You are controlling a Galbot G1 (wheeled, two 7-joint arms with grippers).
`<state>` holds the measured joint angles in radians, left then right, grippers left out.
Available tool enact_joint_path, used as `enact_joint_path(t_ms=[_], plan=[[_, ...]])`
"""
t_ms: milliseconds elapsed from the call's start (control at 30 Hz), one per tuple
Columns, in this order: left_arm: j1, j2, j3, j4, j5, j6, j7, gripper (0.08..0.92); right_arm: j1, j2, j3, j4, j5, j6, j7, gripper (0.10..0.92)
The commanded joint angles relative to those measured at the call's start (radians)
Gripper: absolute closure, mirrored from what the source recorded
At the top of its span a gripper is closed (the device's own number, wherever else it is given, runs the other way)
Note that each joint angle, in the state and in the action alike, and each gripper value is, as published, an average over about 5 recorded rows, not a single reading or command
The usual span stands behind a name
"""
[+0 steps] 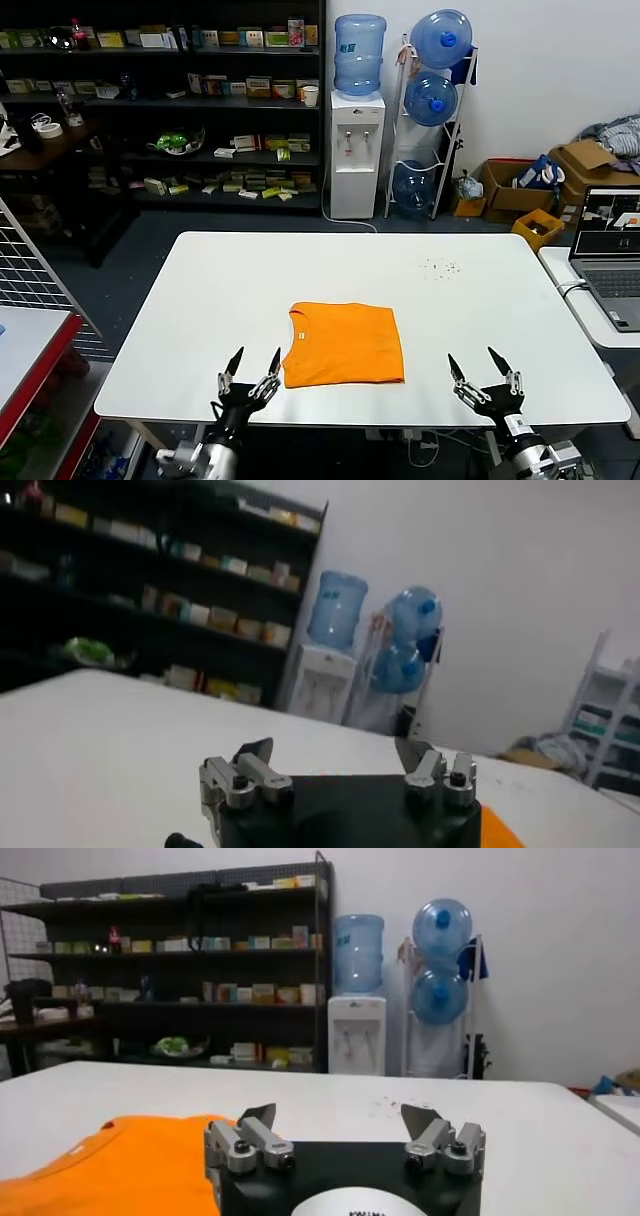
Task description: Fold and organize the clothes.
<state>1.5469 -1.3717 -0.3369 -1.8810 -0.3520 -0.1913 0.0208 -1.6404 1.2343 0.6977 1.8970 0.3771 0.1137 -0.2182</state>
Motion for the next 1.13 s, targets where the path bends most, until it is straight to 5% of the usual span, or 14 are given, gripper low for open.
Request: enact_joint_path(t_ms=[33, 1133], plan=[[0.225, -0.11, -0.167, -0.024, 0.227, -0.377, 0.213, 0.177, -0.014, 0.138, 0.026, -0.08, -0.125, 0.238, -0.069, 0.203], [0.239, -0.158, -0.159, 0.001, 0.221, -0.414, 0.156, 0.177, -0.031, 0.246, 0.068, -0.052, -0.154, 0.273, -0.088, 0.203]])
